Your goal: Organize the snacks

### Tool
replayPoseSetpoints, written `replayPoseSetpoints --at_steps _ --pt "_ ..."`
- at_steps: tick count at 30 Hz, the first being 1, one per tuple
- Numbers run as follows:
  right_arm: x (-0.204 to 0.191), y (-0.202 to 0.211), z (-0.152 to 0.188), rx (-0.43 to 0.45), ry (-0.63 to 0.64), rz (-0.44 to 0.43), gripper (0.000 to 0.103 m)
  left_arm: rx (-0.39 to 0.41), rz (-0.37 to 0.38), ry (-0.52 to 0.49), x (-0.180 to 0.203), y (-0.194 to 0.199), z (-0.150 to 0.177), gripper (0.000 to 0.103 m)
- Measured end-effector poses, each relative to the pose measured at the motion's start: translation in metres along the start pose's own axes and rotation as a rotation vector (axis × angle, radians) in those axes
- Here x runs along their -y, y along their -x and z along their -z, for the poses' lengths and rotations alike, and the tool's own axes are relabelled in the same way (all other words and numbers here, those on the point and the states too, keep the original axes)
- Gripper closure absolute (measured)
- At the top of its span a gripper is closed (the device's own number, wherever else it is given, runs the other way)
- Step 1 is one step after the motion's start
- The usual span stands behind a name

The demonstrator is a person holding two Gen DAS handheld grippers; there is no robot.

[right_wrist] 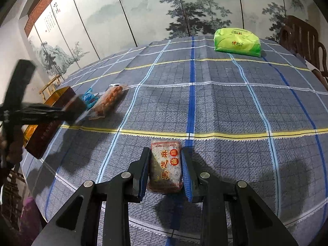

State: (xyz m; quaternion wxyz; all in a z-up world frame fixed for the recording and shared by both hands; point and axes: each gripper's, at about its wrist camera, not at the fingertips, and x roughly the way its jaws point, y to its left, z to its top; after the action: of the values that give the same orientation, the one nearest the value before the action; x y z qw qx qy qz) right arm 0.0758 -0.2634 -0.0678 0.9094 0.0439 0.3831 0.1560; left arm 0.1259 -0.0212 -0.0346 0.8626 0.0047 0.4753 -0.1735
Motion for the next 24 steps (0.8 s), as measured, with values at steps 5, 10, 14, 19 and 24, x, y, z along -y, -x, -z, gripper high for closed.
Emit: replayPoseSetpoints --at_steps 5,10,14,19,24 --pt "-0.003 -0.003 0.000 -0.008 0.017 0.020 0.072 0.058 0.024 0.048 0.011 0.041 0.032 0.081" --pt "-0.008 -0.004 0.000 -0.009 0.038 0.047 0.072 0.101 0.027 0.110 0.004 0.077 0.063 0.081" --pt "-0.011 -0.005 0.001 -0.007 0.052 0.065 0.072 0.124 0.001 0.155 -0.012 0.102 0.083 0.081" --pt "-0.014 -0.006 0.002 -0.005 0.067 0.086 0.073 0.161 -0.044 0.208 -0.040 0.132 0.103 0.081" --pt "-0.015 -0.005 0.002 -0.005 0.076 0.096 0.073 0.189 -0.106 0.238 -0.066 0.150 0.111 0.081"
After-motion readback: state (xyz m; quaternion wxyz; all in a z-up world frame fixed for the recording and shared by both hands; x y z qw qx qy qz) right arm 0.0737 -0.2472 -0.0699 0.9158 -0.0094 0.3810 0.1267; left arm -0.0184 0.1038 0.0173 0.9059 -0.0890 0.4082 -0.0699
